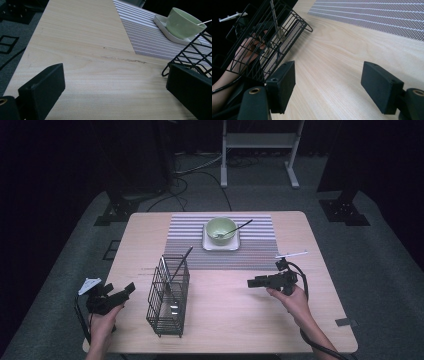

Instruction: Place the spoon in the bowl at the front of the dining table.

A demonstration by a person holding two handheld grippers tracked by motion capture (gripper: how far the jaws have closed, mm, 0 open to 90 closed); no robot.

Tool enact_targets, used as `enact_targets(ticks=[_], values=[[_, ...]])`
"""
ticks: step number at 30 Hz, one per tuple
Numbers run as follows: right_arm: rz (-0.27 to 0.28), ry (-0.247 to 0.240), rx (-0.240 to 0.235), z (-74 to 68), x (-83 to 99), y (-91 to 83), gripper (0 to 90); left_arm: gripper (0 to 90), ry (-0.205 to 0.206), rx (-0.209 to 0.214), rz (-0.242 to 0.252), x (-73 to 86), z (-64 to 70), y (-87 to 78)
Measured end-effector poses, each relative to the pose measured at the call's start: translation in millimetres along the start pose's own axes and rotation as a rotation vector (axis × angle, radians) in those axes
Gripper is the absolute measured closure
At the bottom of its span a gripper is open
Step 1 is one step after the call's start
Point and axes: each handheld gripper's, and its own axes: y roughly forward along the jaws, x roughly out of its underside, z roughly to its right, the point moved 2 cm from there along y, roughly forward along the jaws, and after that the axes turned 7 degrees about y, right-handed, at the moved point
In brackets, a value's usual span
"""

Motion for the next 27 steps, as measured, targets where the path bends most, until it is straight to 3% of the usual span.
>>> enact_targets(ticks=[27], values=[[-0.002, -0.022, -0.018, -6.5, 28.1, -2.4, 26.5, 1.0, 0.004, -0.001, -0.003, 0.3, 0.9, 0.4]])
